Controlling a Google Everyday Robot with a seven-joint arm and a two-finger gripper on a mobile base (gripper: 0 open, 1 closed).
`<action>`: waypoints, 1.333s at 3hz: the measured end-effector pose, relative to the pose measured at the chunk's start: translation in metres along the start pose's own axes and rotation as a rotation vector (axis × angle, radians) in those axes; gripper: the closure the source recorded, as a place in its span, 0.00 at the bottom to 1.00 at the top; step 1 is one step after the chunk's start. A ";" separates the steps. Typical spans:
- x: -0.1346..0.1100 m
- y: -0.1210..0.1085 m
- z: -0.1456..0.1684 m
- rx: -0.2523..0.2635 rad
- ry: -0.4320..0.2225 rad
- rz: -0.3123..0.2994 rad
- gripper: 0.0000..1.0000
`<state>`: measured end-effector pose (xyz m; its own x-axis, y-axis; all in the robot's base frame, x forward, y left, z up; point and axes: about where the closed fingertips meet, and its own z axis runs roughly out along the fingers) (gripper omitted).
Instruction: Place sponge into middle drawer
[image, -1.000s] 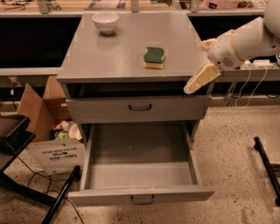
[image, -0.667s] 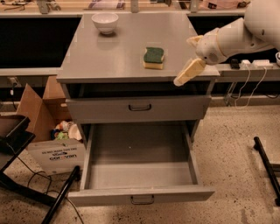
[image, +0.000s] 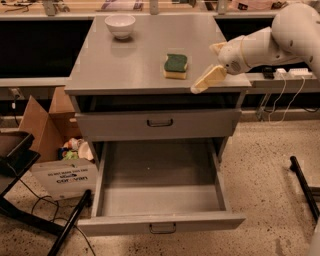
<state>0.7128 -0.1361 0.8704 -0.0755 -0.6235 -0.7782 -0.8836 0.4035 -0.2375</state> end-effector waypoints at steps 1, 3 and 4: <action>-0.007 -0.031 0.050 0.001 -0.157 0.107 0.00; 0.002 -0.040 0.108 -0.040 -0.277 0.238 0.19; -0.001 -0.042 0.106 -0.041 -0.277 0.240 0.50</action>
Offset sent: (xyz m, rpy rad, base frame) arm 0.1096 0.0482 -0.0373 0.3848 0.0265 -0.0336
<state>0.7986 -0.0814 0.8191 -0.1597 -0.3071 -0.9382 -0.8744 0.4851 -0.0100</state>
